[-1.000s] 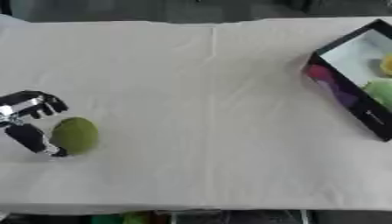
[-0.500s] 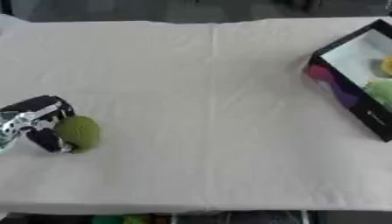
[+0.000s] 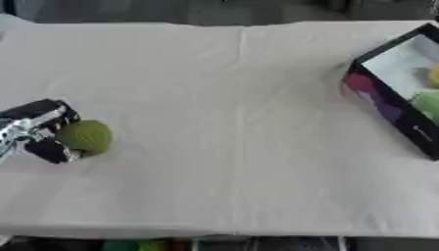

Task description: Pick up the objects with one hand, pass them to the other hand, and then place them into the box on the other side of the table.

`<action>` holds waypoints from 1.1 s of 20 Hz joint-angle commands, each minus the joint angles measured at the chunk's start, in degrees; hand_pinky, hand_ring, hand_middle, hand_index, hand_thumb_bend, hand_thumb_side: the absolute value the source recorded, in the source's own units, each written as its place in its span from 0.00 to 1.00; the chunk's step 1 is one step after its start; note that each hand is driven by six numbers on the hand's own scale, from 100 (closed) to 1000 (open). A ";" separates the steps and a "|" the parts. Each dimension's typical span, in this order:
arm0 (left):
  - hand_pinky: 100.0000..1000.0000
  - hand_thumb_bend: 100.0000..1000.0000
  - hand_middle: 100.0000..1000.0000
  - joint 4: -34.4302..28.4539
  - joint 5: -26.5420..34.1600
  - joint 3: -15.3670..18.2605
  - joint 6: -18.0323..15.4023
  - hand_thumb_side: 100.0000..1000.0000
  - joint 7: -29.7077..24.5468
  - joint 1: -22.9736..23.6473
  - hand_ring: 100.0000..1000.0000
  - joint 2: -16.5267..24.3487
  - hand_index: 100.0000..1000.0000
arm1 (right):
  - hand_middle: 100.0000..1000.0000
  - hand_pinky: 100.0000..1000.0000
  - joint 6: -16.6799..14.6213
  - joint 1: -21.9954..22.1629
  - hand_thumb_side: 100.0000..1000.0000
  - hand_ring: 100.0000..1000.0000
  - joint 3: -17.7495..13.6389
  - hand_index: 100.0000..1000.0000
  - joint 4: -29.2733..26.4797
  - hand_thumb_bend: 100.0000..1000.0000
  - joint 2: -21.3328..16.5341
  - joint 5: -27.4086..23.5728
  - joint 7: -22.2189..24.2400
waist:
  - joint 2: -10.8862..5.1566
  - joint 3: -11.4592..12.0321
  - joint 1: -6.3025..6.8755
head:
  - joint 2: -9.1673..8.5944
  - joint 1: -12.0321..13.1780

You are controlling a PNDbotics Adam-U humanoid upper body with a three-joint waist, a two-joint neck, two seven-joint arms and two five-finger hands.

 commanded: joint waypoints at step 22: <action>0.61 0.01 0.42 -0.86 -1.11 3.97 0.94 0.00 20.37 -10.63 0.45 -13.19 0.48 | 0.93 1.00 -1.24 -7.73 0.11 0.95 10.56 0.91 -11.92 0.00 2.27 1.69 10.24 | -1.90 0.56 -0.85 | -1.79 -0.72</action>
